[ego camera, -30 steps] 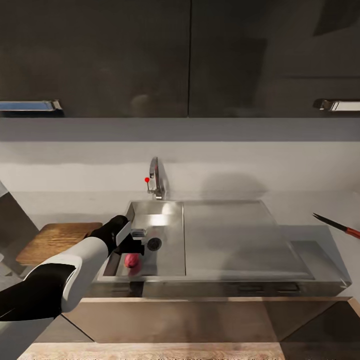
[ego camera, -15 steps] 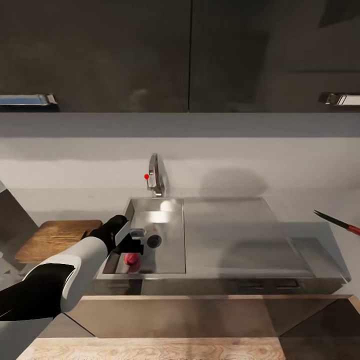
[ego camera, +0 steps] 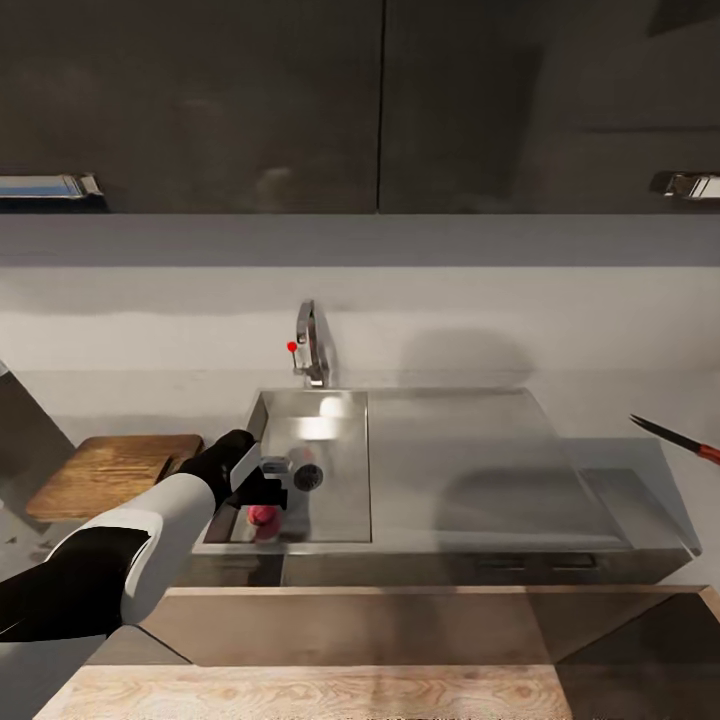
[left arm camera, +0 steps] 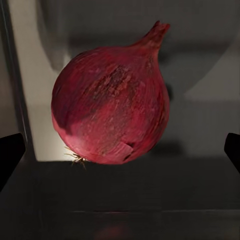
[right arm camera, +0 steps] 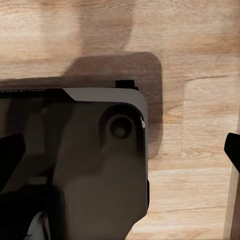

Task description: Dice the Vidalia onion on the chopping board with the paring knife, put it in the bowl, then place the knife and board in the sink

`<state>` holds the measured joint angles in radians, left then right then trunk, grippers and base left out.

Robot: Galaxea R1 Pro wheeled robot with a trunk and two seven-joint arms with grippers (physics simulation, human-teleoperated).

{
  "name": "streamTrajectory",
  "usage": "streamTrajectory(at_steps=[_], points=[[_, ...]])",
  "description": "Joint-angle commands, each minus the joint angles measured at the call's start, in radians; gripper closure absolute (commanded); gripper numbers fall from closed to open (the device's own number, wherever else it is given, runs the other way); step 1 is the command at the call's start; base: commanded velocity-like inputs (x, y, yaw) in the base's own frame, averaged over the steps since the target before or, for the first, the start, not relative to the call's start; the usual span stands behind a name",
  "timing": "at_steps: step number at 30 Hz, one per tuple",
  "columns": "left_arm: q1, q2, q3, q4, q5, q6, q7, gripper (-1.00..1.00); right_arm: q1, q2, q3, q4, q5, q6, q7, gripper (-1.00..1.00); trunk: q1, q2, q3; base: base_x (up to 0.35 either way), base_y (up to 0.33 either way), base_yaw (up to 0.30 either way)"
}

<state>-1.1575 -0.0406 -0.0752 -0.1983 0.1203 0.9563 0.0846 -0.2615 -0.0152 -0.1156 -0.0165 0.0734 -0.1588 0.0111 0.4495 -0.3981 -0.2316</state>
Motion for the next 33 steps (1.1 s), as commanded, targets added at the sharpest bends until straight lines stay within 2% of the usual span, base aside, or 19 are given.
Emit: streamTrajectory(at_steps=[1,9,24,33], points=[[-0.001,0.0,-0.008,-0.001,0.011,0.004,0.008,-1.0,-0.001,0.0,-0.008,0.001,0.008,-0.004,0.001,-1.0,0.001,-0.002,-0.003,0.03,0.0,0.0],[-0.001,0.001,-0.009,-0.001,0.011,-0.021,0.007,-1.0,-0.001,0.0,-0.009,0.001,0.007,-0.004,0.001,-1.0,0.001,-0.002,-0.009,0.069,0.0,0.0],[-0.001,0.001,-0.01,0.003,0.011,-0.027,0.007,-1.0,-0.001,0.0,-0.009,0.001,0.008,-0.004,0.001,-1.0,0.001,-0.002,-0.01,0.005,0.0,0.0],[-0.001,0.001,-0.011,0.003,0.011,-0.027,0.007,-1.0,-0.001,0.0,-0.008,0.001,0.008,-0.004,0.001,-1.0,0.001,-0.002,-0.022,0.0,0.0,0.0]])
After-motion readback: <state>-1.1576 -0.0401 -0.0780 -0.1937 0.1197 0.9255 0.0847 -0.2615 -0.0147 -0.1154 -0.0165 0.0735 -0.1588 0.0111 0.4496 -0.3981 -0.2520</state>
